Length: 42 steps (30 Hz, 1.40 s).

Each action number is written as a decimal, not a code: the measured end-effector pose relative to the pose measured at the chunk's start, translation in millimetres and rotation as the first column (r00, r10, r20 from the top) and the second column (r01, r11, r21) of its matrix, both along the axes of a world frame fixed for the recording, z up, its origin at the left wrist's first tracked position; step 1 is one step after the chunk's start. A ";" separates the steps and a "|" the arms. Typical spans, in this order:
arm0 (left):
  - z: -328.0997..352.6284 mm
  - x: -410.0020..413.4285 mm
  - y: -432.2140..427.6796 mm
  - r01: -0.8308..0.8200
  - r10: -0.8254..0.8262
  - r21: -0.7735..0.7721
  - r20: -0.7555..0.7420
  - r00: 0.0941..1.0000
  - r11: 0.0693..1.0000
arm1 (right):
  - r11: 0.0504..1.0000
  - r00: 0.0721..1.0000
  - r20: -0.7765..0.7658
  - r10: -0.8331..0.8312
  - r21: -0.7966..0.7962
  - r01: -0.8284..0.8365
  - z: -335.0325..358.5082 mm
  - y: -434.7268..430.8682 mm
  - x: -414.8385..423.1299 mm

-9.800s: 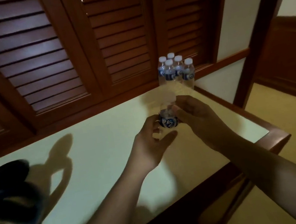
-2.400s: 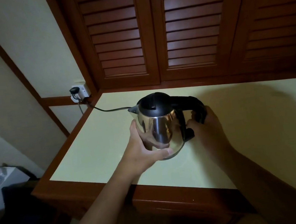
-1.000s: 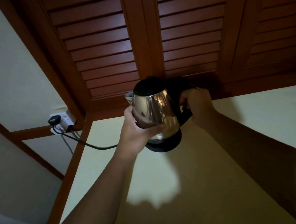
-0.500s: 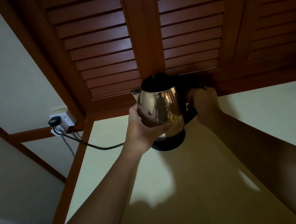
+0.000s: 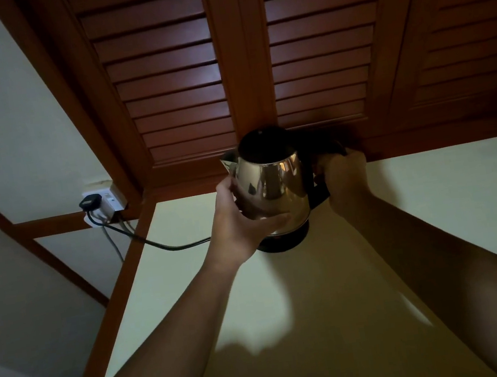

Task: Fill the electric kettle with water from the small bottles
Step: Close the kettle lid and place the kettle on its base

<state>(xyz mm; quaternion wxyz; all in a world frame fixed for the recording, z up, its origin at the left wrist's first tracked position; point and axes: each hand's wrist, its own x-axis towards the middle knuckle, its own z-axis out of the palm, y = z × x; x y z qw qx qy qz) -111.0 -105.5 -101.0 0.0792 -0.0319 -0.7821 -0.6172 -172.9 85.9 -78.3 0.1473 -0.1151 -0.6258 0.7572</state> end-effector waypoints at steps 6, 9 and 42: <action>-1.4 1.8 -2.5 0.004 -0.004 0.006 0.014 1.000 1.000 | 0.999 1.000 0.021 0.023 0.039 -0.024 5.0 -0.1 4.2; -1.9 1.8 -3.0 0.004 -0.004 0.005 0.027 1.000 1.000 | 0.998 0.999 0.014 0.029 0.049 -0.030 5.0 0.1 6.1; -35.6 44.0 -21.4 0.168 -0.169 0.027 0.074 0.983 0.985 | 0.659 0.924 -0.362 0.121 0.726 0.198 3.3 6.4 56.2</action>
